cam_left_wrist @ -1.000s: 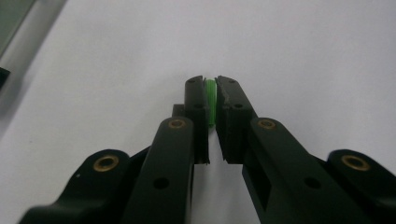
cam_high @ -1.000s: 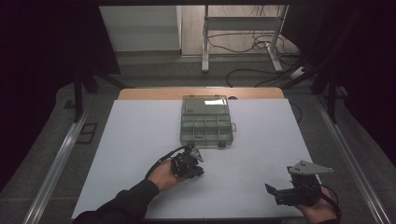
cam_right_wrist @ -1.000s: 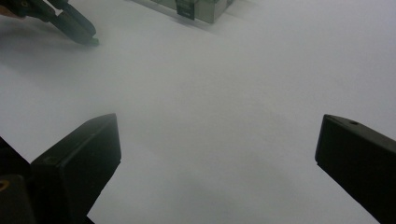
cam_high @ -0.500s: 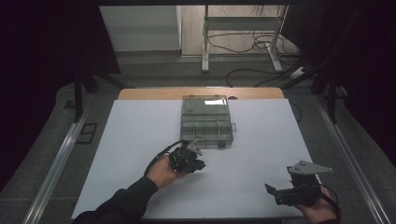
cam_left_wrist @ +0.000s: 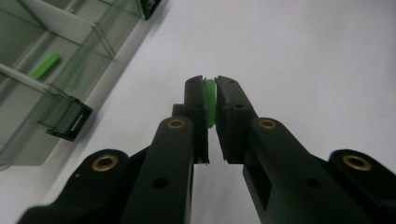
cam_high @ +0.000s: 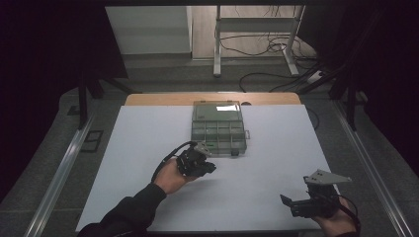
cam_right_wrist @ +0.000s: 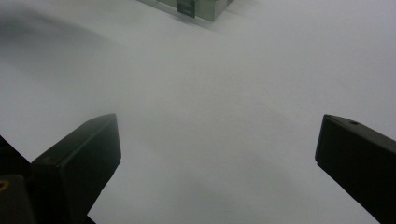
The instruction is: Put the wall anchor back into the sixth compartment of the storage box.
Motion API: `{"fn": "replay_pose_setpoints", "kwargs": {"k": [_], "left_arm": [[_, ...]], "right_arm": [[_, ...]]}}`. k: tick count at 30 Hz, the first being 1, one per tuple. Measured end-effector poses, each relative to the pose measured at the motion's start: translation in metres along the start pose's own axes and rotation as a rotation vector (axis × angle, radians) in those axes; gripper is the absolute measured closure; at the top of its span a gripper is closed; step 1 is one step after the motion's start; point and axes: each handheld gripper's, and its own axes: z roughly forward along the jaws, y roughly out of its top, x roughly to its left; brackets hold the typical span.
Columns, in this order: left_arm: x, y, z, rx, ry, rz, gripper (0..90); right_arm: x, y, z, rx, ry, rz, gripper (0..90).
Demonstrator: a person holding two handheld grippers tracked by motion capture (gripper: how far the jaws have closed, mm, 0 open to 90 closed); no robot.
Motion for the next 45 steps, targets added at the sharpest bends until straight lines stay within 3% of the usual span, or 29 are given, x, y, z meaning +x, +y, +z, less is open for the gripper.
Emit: {"fn": "replay_pose_setpoints", "kwargs": {"k": [24, 32, 45], "left_arm": [[0.022, 0.017, -0.017, -0.043, 0.072, -0.050, 84.2], [0.035, 0.023, -0.023, -0.055, 0.093, -0.071, 84.2], [0.057, 0.030, -0.010, -0.067, 0.112, -0.121, 84.1]], "right_arm": [[-0.001, 0.000, 0.001, 0.009, 0.004, 0.008, 0.1], [-0.001, 0.000, 0.001, 0.008, 0.003, 0.009, 0.2], [-0.001, 0.000, 0.001, 0.010, 0.006, 0.007, 0.2]]}}
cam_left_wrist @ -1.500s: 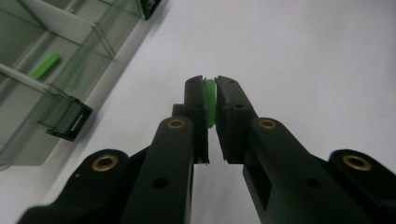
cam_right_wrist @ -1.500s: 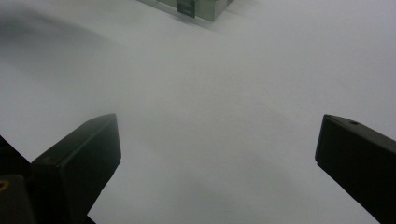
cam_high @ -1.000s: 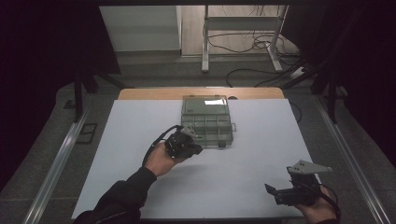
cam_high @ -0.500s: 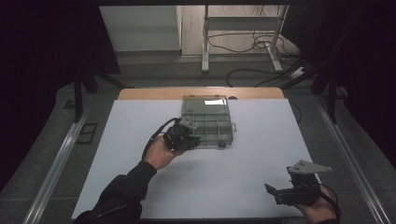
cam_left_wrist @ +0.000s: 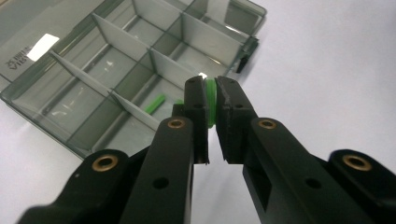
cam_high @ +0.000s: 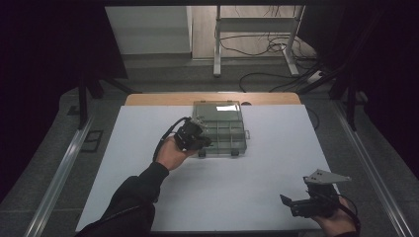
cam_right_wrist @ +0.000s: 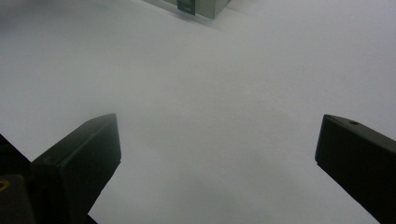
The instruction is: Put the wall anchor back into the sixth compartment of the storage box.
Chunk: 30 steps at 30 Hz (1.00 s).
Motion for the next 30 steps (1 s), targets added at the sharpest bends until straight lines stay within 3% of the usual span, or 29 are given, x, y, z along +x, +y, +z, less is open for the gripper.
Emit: {"fn": "replay_pose_setpoints", "kwargs": {"k": [12, 19, 30], "left_arm": [[0.011, 0.002, 0.025, -0.001, 0.025, -0.028, 83.8], [0.014, 0.000, 0.038, 0.011, 0.010, -0.052, 81.2], [0.009, -0.001, 0.029, -0.004, 0.010, -0.049, 69.3]], "right_arm": [[0.000, 0.000, 0.000, 0.003, 0.005, -0.003, 0.2], [0.000, 0.000, 0.000, 0.001, 0.006, -0.005, 0.3], [0.001, 0.000, 0.000, -0.001, 0.006, -0.003, 0.3]]}}
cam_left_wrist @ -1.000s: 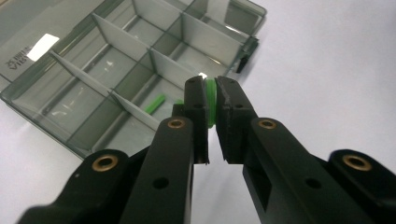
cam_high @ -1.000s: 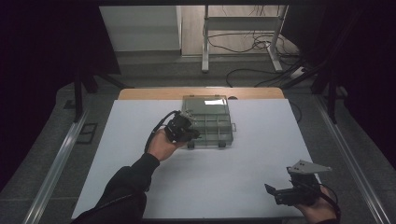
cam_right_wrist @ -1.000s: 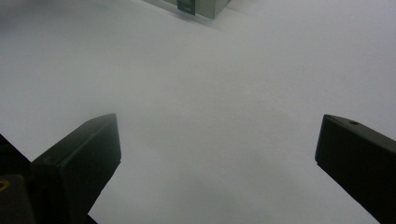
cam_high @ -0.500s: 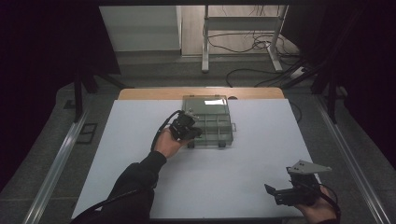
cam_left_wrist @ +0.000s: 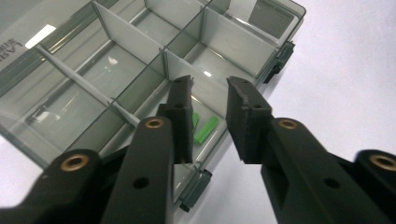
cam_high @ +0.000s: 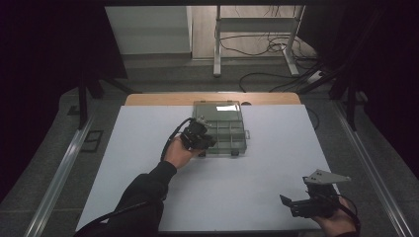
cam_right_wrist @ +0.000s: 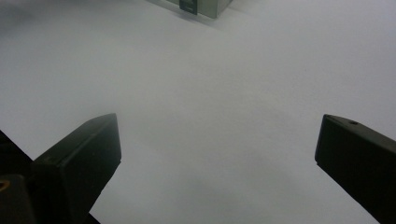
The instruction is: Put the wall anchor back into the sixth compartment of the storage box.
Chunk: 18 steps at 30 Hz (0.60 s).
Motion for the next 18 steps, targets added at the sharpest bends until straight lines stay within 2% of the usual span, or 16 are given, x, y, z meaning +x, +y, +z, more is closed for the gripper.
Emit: {"fn": "replay_pose_setpoints", "kwargs": {"k": [5, 18], "left_arm": [[-0.002, -0.001, -0.011, -0.004, -0.007, 0.016, 60.8], [-0.006, -0.015, -0.036, -0.046, -0.035, 0.003, 43.8]], "right_arm": [[0.000, 0.000, 0.000, -0.001, -0.001, -0.001, 0.3], [-0.001, -0.001, -0.002, -0.021, -0.006, 0.006, 0.0]]}}
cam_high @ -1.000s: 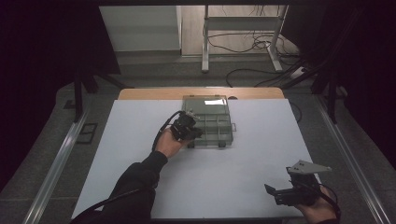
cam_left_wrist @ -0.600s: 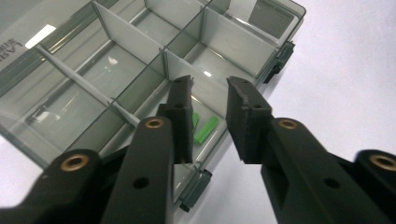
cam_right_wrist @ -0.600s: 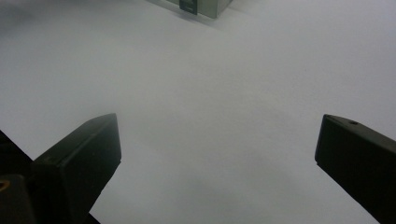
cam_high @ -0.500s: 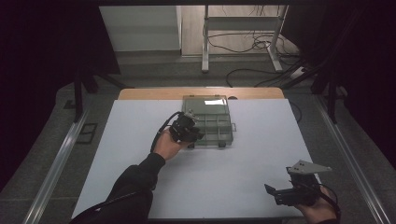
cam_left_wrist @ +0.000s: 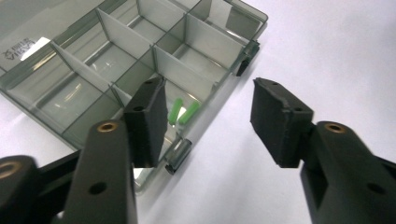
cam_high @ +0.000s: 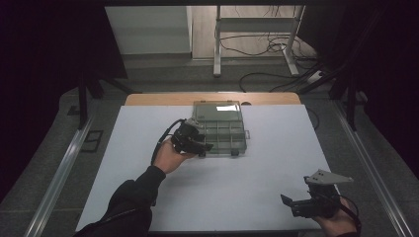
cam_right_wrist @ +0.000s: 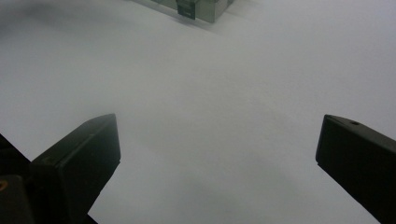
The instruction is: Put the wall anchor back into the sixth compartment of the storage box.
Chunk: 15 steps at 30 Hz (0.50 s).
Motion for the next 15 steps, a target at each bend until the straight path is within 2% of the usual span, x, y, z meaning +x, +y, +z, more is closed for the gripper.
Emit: {"fn": "replay_pose_setpoints", "kwargs": {"k": [7, 15], "left_arm": [[-0.002, -0.008, -0.013, -0.027, 0.005, -0.011, 35.7], [-0.009, -0.019, -0.028, -0.066, -0.013, -0.029, 29.3]], "right_arm": [[0.000, 0.000, -0.002, -0.013, -0.002, 0.006, 0.0], [-0.001, -0.001, -0.003, -0.025, -0.002, 0.012, 0.0]]}}
